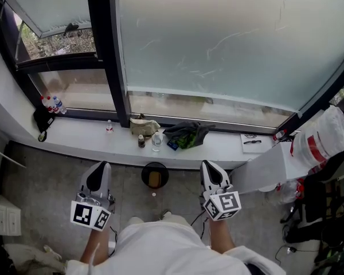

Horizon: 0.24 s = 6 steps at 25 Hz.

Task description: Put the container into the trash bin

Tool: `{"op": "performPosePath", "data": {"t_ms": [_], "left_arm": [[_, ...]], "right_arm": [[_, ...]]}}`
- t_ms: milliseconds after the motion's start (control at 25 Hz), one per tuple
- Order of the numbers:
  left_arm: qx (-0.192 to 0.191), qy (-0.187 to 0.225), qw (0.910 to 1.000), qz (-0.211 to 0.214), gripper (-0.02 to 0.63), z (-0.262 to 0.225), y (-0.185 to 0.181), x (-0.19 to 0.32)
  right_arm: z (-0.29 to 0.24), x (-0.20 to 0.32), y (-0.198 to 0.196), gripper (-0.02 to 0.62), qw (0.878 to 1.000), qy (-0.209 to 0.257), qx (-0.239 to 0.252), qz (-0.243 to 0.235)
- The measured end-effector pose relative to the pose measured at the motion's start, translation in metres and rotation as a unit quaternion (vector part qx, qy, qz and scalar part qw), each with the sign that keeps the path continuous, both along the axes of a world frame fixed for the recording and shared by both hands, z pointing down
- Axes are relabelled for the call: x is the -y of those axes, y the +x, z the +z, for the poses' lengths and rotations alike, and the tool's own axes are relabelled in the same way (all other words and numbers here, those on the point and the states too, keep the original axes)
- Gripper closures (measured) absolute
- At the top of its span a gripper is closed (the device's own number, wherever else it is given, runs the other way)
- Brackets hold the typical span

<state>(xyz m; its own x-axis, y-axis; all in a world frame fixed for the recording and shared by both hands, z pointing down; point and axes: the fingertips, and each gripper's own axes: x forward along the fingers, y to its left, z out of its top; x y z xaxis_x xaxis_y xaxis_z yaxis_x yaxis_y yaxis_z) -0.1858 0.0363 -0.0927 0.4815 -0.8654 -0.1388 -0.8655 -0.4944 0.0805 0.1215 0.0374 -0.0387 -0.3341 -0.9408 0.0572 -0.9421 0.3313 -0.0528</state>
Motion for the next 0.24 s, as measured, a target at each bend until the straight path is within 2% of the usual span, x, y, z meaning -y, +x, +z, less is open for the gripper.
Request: {"op": "performPosePath", "data": {"t_ms": [240], "left_arm": [[-0.003,-0.001,1.0000,0.003,0.589,0.000,-0.009,0.006]], "right_arm": [[-0.004,0.005,-0.014,0.594,1.000,0.004,-0.007,-0.011]]}}
